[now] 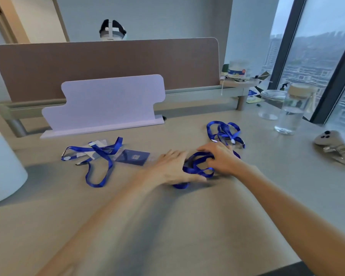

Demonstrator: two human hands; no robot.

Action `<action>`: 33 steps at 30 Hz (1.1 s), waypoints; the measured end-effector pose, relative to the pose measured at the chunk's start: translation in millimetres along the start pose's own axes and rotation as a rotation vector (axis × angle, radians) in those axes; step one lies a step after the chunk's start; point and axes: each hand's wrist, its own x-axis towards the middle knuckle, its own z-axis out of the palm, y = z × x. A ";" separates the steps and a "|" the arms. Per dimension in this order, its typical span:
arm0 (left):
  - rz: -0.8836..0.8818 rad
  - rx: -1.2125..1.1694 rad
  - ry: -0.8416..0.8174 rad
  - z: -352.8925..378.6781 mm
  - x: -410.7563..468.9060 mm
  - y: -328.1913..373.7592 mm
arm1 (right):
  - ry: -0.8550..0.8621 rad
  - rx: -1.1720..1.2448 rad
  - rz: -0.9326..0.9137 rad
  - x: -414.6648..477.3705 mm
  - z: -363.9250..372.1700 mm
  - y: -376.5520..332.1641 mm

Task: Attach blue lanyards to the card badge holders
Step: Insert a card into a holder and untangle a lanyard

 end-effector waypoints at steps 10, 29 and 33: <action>-0.119 -0.194 0.140 10.3 32.2 7.8 | 0.143 0.441 0.054 -7.5 -3.5 8.4; -0.067 -0.431 0.004 -29.1 16.4 -20.2 | 0.079 0.160 -0.157 7.7 -10.7 -24.3; -0.187 -0.556 0.076 -31.7 -14.8 -32.5 | -0.006 -0.127 -0.042 0.5 -3.0 -14.5</action>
